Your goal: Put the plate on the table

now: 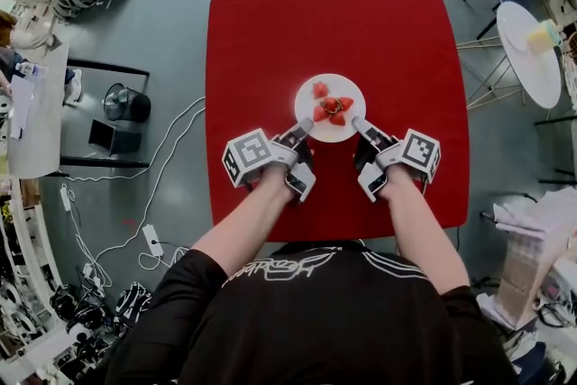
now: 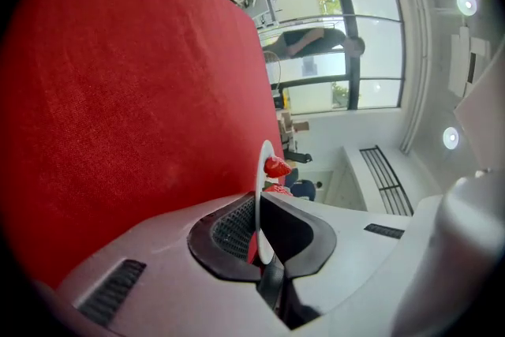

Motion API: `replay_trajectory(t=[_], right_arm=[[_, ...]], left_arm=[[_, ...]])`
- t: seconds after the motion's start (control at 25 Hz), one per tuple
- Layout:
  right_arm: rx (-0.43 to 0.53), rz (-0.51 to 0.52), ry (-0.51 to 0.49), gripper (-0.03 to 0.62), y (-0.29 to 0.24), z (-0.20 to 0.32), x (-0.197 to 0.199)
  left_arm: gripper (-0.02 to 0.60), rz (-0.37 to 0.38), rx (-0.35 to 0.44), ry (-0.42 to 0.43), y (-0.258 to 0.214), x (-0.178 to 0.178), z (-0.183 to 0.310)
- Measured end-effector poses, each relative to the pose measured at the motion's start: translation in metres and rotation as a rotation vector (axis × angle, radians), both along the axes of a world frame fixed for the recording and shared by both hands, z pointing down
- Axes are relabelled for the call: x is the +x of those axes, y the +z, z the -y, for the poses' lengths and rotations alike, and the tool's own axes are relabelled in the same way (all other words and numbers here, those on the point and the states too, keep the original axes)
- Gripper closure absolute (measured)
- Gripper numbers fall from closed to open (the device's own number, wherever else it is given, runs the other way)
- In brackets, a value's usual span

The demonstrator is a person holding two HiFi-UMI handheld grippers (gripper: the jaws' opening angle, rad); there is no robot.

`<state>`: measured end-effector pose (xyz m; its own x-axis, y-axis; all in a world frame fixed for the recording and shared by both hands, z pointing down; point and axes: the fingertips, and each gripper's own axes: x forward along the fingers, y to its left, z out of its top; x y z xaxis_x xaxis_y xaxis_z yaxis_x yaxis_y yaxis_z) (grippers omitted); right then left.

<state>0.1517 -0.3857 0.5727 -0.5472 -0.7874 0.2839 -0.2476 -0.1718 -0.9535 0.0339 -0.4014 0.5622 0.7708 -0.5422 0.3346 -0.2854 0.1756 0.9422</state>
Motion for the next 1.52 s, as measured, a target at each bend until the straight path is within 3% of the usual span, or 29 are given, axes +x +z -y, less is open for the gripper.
replay_trajectory(t=[0.36, 0.6, 1.16, 1.36, 1.52], right_arm=[[-0.056, -0.037, -0.030, 0.577, 0.013, 0.004, -0.001], [-0.106, -0.052, -0.028, 0.577, 0.012, 0.004, -0.003], [-0.114, -0.124, -0.083, 0.577, 0.015, 0.009, -0.005], [-0.099, -0.130, -0.097, 0.485, 0.012, 0.010, -0.008], [-0.065, -0.146, -0.107, 0.471, 0.012, 0.012, -0.004]], left_arm=[[0.566, 0.006, -0.045, -0.019, 0.015, -0.001, 0.001], [0.557, 0.037, -0.122, -0.027, 0.025, -0.001, -0.005], [0.549, 0.098, -0.153, -0.024, 0.036, 0.001, -0.002], [0.551, 0.110, -0.151, -0.012, 0.036, 0.000, -0.002], [0.551, 0.127, -0.154, -0.001, 0.037, 0.000, -0.001]])
